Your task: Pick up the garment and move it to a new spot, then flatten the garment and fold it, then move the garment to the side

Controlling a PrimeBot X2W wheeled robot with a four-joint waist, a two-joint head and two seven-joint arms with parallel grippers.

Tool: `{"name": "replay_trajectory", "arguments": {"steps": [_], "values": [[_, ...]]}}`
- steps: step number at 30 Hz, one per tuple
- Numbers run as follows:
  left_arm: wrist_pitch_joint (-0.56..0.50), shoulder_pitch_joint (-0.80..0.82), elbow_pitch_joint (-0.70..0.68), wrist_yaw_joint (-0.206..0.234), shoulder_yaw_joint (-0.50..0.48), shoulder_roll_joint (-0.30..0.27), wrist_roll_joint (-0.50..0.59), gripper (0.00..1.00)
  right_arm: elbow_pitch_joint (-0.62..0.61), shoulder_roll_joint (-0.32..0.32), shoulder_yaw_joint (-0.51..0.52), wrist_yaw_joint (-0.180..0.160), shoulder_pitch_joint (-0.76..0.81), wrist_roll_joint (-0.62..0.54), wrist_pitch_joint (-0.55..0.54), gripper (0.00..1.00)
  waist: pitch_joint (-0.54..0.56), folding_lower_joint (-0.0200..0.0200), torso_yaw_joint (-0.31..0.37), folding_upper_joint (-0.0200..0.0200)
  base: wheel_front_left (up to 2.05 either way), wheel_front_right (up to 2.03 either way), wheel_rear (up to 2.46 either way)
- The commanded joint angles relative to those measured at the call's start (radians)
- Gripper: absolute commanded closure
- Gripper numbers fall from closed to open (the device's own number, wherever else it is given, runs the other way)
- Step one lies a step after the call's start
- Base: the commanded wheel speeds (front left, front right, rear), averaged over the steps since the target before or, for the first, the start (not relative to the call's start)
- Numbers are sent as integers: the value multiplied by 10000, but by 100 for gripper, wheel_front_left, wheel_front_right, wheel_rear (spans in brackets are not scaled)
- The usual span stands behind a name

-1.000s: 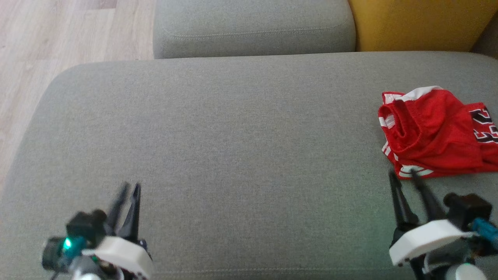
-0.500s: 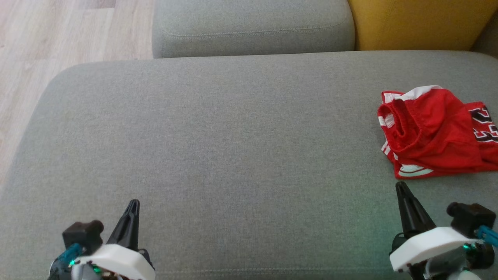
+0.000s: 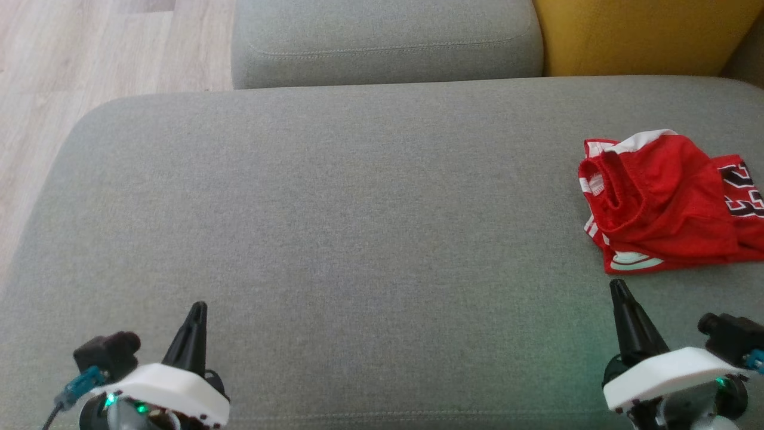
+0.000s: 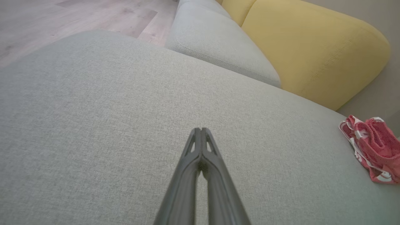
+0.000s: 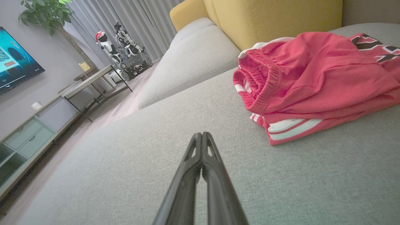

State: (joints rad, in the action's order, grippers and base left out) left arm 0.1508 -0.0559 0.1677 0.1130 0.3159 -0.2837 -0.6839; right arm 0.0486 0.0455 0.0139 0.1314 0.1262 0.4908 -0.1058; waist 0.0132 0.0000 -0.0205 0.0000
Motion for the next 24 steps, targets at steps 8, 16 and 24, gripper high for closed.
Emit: {"name": "replay_trajectory", "arguments": {"steps": [8,16,24], "values": [[-218,660,-170,-271,-589,68,-919,100,-104,182,46,-2,-718,1145,143,100,-14,0,17,0,0,0,0],[-411,743,-94,-468,-893,251,-1702,100,80,206,82,-3,-861,2098,163,100,-28,0,34,0,0,0,0],[-583,817,-23,-639,-1162,413,-2380,100,241,223,119,-3,-986,2923,177,100,-40,0,49,0,0,0,0]]}}
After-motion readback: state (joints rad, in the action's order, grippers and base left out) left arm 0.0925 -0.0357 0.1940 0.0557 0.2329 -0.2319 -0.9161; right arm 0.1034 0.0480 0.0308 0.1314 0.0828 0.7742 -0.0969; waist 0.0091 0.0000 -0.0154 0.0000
